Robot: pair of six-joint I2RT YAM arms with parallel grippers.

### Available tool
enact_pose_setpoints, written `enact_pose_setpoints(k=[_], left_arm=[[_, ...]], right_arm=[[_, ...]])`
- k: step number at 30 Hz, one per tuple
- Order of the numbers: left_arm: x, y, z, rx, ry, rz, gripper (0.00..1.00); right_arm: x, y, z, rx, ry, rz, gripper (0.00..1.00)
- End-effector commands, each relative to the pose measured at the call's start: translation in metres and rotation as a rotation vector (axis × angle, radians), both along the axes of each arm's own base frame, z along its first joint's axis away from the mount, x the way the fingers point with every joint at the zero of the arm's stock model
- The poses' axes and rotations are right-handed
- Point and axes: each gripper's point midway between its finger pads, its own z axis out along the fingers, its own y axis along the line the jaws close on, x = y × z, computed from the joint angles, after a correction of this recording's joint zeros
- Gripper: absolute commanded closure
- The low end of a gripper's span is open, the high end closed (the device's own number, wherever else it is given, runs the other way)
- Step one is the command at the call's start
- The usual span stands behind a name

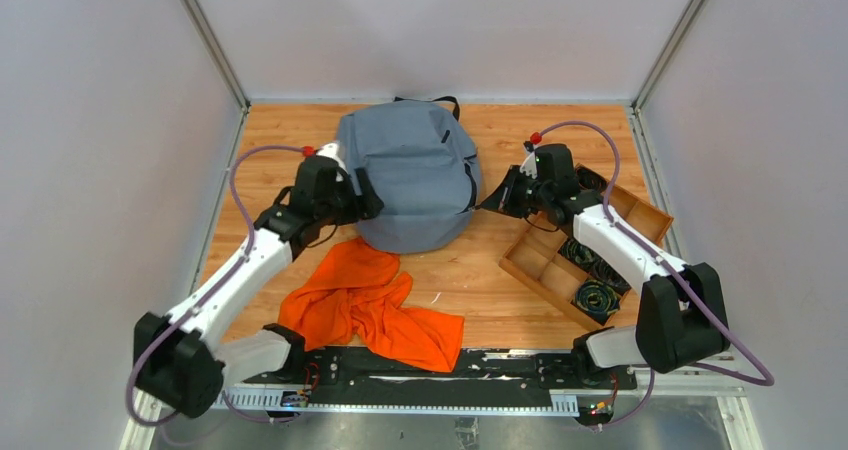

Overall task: Pack the student bag
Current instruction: Zip the student bag at the center of the board.

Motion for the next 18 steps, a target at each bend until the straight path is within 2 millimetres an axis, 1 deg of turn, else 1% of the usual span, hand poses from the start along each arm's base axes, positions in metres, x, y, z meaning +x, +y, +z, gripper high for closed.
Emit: enact_pose_setpoints(k=[1, 3, 6, 8, 10, 11, 12, 14, 17, 18], left_arm=[[-0.014, -0.062, 0.092, 0.115, -0.397, -0.343, 0.17], [-0.022, -0.095, 0.096, 0.134, -0.420, -0.519, 0.14], [-0.037, -0.142, 0.090, 0.203, -0.472, -0.740, 0.13], [-0.035, -0.165, 0.084, 0.250, -0.491, -0.783, 0.13], [-0.029, -0.183, 0.078, 0.282, -0.494, -0.817, 0.12], [-0.023, -0.188, 0.066, 0.335, -0.485, -0.818, 0.12], [-0.020, -0.193, 0.059, 0.373, -0.486, -0.830, 0.12], [-0.019, -0.202, 0.044, 0.439, -0.484, -0.869, 0.14], [-0.023, -0.207, 0.031, 0.456, -0.469, -0.891, 0.15], [-0.021, -0.207, 0.028, 0.467, -0.473, -0.879, 0.16]], right_arm=[[0.005, 0.001, 0.011, 0.012, -0.048, 0.017, 1.00], [0.005, 0.002, 0.013, 0.013, -0.051, 0.021, 1.00], [0.005, 0.002, 0.016, 0.014, -0.055, 0.021, 1.00], [0.005, 0.001, 0.014, 0.010, -0.050, 0.020, 1.00], [0.003, 0.001, 0.012, 0.012, -0.042, 0.019, 1.00], [0.001, 0.001, 0.011, 0.016, -0.040, 0.020, 1.00], [0.000, 0.001, 0.011, 0.019, -0.039, 0.019, 1.00], [-0.002, -0.001, 0.010, 0.014, -0.036, 0.018, 1.00], [-0.004, -0.004, 0.010, -0.002, -0.038, 0.016, 1.00], [-0.004, -0.004, 0.010, -0.004, -0.040, 0.015, 1.00]])
